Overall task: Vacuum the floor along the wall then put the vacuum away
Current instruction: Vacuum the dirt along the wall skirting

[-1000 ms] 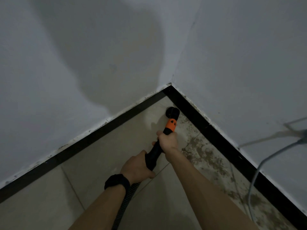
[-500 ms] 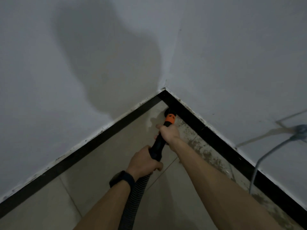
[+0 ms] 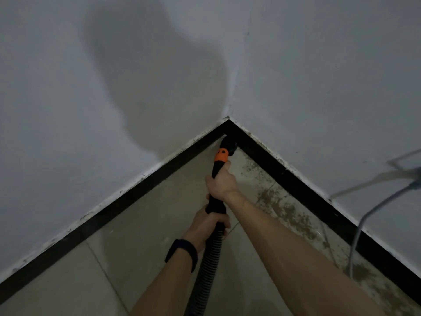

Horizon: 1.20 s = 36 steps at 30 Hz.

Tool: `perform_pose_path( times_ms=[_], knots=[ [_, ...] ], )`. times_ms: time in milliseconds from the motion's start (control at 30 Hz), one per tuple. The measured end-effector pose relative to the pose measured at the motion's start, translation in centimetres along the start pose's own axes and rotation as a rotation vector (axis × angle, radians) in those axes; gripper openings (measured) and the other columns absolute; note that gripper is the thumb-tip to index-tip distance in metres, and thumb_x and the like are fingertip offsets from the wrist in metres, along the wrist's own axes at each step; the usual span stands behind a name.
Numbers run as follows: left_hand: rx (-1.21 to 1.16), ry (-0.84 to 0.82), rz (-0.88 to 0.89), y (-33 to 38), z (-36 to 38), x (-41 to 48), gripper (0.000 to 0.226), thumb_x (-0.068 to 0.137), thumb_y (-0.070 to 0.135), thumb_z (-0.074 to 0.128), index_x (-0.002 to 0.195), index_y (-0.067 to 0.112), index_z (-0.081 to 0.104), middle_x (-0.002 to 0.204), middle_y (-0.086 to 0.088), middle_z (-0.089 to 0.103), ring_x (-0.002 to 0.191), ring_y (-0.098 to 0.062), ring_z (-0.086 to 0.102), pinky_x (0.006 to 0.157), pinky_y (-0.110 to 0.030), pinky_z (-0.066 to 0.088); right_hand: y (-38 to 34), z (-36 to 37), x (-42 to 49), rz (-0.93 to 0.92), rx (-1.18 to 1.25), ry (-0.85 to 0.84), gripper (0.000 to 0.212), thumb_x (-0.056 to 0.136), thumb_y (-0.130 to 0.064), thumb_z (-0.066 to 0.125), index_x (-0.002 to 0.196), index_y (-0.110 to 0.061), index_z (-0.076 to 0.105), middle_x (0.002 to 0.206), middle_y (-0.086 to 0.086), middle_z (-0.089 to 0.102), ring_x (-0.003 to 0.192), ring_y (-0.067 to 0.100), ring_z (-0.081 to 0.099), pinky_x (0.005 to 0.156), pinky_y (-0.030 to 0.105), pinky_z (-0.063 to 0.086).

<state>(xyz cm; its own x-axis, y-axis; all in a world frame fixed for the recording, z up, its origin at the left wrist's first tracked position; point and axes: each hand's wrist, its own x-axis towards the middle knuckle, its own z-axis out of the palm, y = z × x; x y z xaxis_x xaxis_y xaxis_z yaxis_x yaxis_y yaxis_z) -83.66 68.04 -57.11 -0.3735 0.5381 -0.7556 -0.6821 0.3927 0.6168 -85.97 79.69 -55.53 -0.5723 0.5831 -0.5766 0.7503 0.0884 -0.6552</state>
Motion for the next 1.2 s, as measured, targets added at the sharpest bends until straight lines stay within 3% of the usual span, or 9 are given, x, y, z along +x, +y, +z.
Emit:
perform_pose_path(
  times_ms=[167,333,633,767,900,1033,1200],
  knots=[
    [0.066,-0.077,-0.037,-1.7,1.1,-0.3,0.025,0.064,-0.003,0.069,0.088,0.002,0.066,0.074,-0.014,0.064,0.061,-0.026,0.061,0.061,-0.032,0.053,2.4,0.2,-2.0,0.004,-0.102,0.094,0.069,0.098,-0.026,0.052,0.152,-0.017,0.01,0.089,0.009,0.06,0.069,0.029,0.068,0.061,0.046,0.062],
    [0.199,-0.144,-0.051,-1.7,0.5,-0.7,0.026,0.064,-0.001,0.071,0.088,0.004,0.064,0.079,-0.016,0.065,0.065,-0.027,0.063,0.065,-0.033,0.054,3.1,-0.2,-3.1,0.02,-0.055,0.1,0.071,0.1,-0.027,0.05,0.154,-0.02,0.004,0.09,0.012,0.062,0.071,0.031,0.07,0.064,0.048,0.063],
    [0.518,-0.216,-0.095,-0.4,0.5,-2.1,0.026,0.074,0.002,0.076,0.094,0.009,0.061,0.086,-0.011,0.067,0.07,-0.025,0.067,0.068,-0.032,0.06,4.5,-1.1,-4.9,0.096,0.182,0.151,0.056,0.102,-0.024,0.05,0.146,-0.015,0.018,0.089,0.011,0.063,0.062,0.029,0.073,0.062,0.045,0.064],
    [0.602,-0.229,-0.094,0.0,0.7,-2.8,0.023,0.075,0.002,0.076,0.089,0.01,0.06,0.087,-0.011,0.067,0.072,-0.027,0.067,0.074,-0.036,0.06,5.2,-1.8,-5.6,0.116,0.302,0.151,0.052,0.102,-0.022,0.051,0.144,-0.017,0.021,0.095,0.012,0.062,0.056,0.024,0.07,0.053,0.036,0.059],
    [0.699,-0.24,-0.052,-0.2,1.7,-3.3,0.021,0.075,0.004,0.077,0.082,0.011,0.059,0.087,-0.012,0.067,0.074,-0.029,0.067,0.077,-0.04,0.061,6.5,-2.4,-5.9,0.132,0.428,0.148,0.053,0.101,-0.021,0.054,0.144,-0.018,0.022,0.099,0.016,0.064,0.053,0.024,0.068,0.055,0.037,0.06],
    [0.89,-0.21,0.021,-1.0,2.2,-3.3,0.024,0.068,0.019,0.082,0.078,0.017,0.06,0.089,-0.009,0.071,0.083,-0.03,0.072,0.08,-0.045,0.062,8.0,-3.0,-6.3,0.127,0.548,0.138,0.048,0.1,-0.015,0.057,0.139,-0.018,0.029,0.083,0.013,0.058,0.046,0.019,0.062,0.058,0.039,0.06],
    [1.053,-0.144,0.053,-0.5,1.2,-3.3,0.041,0.053,0.036,0.081,0.082,0.021,0.055,0.09,-0.003,0.068,0.082,-0.021,0.068,0.069,-0.035,0.056,7.5,-3.6,-6.7,0.203,0.729,0.04,0.047,0.097,-0.017,0.062,0.133,-0.022,0.032,0.085,0.01,0.062,0.059,0.025,0.069,0.06,0.037,0.059]
  ],
)
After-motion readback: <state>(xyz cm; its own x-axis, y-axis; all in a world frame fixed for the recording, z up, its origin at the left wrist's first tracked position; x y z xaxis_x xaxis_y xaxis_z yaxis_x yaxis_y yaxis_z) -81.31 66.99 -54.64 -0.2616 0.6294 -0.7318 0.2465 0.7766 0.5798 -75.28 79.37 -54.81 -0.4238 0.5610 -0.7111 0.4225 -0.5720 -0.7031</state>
